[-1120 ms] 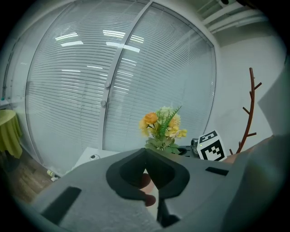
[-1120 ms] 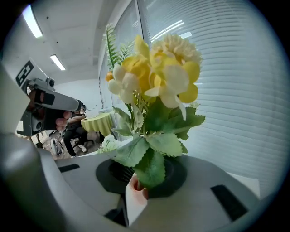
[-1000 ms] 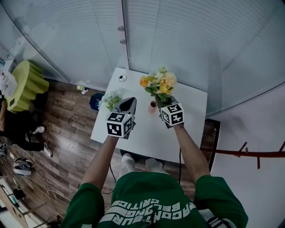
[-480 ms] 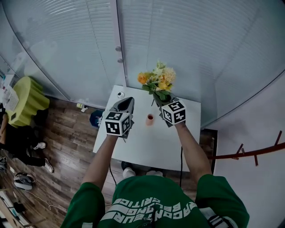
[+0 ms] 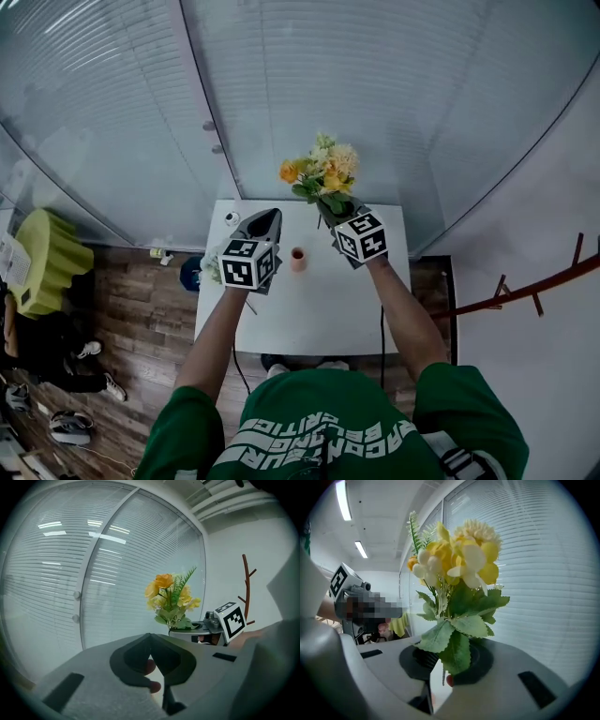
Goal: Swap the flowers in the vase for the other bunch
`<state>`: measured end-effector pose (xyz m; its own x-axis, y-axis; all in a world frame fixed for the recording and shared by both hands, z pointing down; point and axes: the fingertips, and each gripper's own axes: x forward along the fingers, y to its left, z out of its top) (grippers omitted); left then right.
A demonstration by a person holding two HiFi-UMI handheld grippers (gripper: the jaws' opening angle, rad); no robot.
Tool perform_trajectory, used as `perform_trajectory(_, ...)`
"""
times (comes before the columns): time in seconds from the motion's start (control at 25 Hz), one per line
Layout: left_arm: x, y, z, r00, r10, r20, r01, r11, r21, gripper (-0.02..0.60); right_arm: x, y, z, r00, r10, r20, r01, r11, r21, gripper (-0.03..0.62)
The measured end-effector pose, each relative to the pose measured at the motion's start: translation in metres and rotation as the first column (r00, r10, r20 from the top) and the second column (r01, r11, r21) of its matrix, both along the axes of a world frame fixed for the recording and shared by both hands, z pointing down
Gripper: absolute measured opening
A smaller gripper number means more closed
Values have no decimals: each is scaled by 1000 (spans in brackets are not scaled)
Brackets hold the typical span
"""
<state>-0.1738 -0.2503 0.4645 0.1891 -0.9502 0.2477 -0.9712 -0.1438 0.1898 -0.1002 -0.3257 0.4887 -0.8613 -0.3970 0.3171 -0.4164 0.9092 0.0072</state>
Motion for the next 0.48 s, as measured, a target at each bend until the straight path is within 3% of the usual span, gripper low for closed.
perform_trajectory(0.24, 72, -35, -10, 989, 148, 7, -148, 989, 23, 0, 80, -25, -8, 991, 135, -11, -135, 991, 16, 54)
perform_trajectory(0.48, 165, -63, -14, 943, 333, 19, -334, 942, 35, 0, 188, -38, -11, 949, 315, -13, -315, 949, 23, 51)
